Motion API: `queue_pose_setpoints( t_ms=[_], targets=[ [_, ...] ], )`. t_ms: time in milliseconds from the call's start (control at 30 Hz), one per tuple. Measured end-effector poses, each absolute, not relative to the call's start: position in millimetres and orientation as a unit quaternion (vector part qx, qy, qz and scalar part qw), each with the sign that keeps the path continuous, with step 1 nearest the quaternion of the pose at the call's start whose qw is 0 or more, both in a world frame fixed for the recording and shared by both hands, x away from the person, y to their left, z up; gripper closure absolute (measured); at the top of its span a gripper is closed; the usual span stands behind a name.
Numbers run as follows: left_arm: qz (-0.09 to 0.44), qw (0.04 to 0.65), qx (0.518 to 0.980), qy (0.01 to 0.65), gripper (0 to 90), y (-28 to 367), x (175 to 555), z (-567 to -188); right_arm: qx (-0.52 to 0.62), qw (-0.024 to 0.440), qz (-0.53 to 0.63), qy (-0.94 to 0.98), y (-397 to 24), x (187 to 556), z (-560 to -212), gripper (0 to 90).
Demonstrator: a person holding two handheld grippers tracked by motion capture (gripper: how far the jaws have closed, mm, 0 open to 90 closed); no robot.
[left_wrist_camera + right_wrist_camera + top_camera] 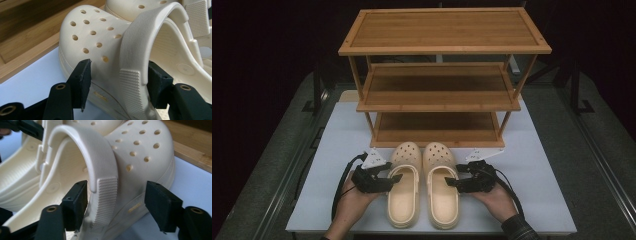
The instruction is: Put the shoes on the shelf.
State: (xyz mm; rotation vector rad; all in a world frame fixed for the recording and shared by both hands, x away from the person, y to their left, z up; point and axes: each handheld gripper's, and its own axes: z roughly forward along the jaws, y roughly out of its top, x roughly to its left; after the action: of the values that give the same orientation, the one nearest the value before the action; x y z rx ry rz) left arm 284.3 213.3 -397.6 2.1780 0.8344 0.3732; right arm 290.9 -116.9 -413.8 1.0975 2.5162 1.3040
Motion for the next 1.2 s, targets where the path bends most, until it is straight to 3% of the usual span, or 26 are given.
queue_pose_setpoints(
  t_ms=[300,400,533,733,1200],
  targets=[
    [0.151,0.37,0.853,0.337,53.8,214,281,-394,0.363,0.061,0.428,0.825,-118,288,-412,46.4],
    [0.163,0.366,0.851,0.34,62.1,216,280,-391,0.369,0.086,0.426,0.822,-123,286,-409,59.7],
    [0.178,0.363,0.847,0.346,70.1,220,279,-388,0.38,0.104,0.424,0.816,-131,286,-406,68.7],
    [0.194,0.355,0.845,0.351,75.2,224,279,-386,0.385,0.121,0.417,0.815,-134,286,-405,72.8],
    [0.204,0.362,0.839,0.352,77.0,232,278,-379,0.381,0.142,0.42,0.811,-143,284,-398,76.2]
  ],
)
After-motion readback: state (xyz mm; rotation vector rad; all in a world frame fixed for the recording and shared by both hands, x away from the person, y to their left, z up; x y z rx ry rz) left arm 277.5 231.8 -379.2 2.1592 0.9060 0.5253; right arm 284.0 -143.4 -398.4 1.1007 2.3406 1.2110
